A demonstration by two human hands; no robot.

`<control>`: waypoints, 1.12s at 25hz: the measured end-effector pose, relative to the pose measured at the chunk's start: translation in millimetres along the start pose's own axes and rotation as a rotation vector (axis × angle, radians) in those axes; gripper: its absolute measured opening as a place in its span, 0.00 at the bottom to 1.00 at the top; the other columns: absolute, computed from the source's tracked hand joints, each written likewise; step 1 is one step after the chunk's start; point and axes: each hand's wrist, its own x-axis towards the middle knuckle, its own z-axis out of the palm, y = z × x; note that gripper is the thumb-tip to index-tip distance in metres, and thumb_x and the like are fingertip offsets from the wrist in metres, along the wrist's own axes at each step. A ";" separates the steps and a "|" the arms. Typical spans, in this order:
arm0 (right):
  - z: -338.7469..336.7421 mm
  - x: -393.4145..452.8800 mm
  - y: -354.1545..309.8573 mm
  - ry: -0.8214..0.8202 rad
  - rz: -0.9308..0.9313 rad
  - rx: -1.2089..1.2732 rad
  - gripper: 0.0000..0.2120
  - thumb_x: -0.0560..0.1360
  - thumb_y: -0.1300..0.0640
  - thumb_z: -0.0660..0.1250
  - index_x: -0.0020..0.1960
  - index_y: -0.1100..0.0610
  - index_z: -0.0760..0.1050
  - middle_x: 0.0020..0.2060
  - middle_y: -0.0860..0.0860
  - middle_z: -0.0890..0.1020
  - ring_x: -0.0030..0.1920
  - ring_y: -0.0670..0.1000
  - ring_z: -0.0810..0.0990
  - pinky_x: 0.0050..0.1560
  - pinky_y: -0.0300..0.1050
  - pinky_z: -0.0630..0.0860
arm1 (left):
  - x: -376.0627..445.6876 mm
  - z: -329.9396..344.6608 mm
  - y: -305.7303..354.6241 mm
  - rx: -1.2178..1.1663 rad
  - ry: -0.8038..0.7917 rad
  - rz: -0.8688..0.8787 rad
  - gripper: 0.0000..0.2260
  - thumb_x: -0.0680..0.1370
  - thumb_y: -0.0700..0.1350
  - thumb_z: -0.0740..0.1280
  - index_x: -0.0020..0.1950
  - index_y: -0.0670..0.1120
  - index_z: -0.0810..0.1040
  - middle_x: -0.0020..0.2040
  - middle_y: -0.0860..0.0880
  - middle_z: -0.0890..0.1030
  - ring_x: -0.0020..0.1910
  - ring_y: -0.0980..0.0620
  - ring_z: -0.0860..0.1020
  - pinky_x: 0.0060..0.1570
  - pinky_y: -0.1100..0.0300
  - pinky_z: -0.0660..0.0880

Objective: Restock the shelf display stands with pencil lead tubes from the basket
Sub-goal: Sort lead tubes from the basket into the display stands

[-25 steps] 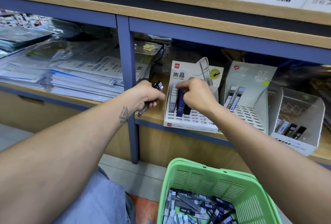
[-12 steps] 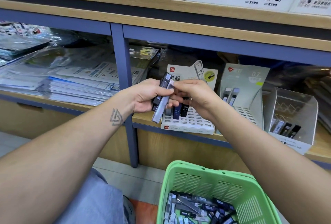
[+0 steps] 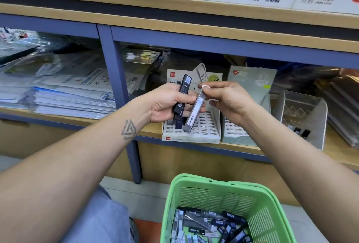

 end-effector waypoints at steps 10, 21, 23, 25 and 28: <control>-128.0 -11.8 -2.9 0.316 -0.210 -0.214 0.07 0.71 0.69 0.76 0.44 0.59 0.82 0.34 0.52 0.85 0.38 0.50 0.85 0.40 0.38 0.81 | 64.0 73.2 -5.4 0.294 0.362 0.146 0.06 0.80 0.33 0.66 0.47 0.43 0.75 0.41 0.41 0.80 0.26 0.54 0.75 0.24 0.63 0.70; -143.6 18.8 16.0 0.298 -0.366 -0.581 0.12 0.71 0.61 0.78 0.42 0.46 0.80 0.40 0.47 0.86 0.43 0.47 0.86 0.50 0.49 0.84 | 133.9 95.7 -34.4 0.684 0.623 -0.049 0.12 0.74 0.34 0.72 0.55 0.39 0.74 0.44 0.42 0.78 0.33 0.47 0.77 0.26 0.60 0.71; -138.2 23.7 18.6 0.299 -0.390 -0.576 0.11 0.72 0.61 0.78 0.41 0.46 0.80 0.41 0.47 0.86 0.43 0.47 0.86 0.52 0.48 0.84 | 138.5 95.1 -36.4 0.823 0.634 -0.054 0.10 0.74 0.35 0.72 0.51 0.41 0.74 0.45 0.42 0.80 0.38 0.46 0.81 0.29 0.58 0.75; -133.8 28.5 22.9 0.288 -0.404 -0.588 0.09 0.72 0.61 0.78 0.42 0.48 0.82 0.42 0.48 0.86 0.45 0.48 0.85 0.54 0.50 0.82 | 140.6 94.7 -38.0 0.922 0.636 -0.073 0.08 0.74 0.35 0.72 0.48 0.41 0.74 0.43 0.42 0.81 0.37 0.47 0.82 0.28 0.60 0.77; -128.3 33.8 27.1 0.278 -0.416 -0.627 0.04 0.73 0.60 0.77 0.46 0.54 0.84 0.43 0.49 0.87 0.46 0.49 0.85 0.55 0.52 0.81 | 141.5 92.1 -40.0 0.945 0.623 -0.087 0.07 0.74 0.35 0.72 0.49 0.40 0.76 0.41 0.41 0.82 0.37 0.46 0.82 0.30 0.58 0.79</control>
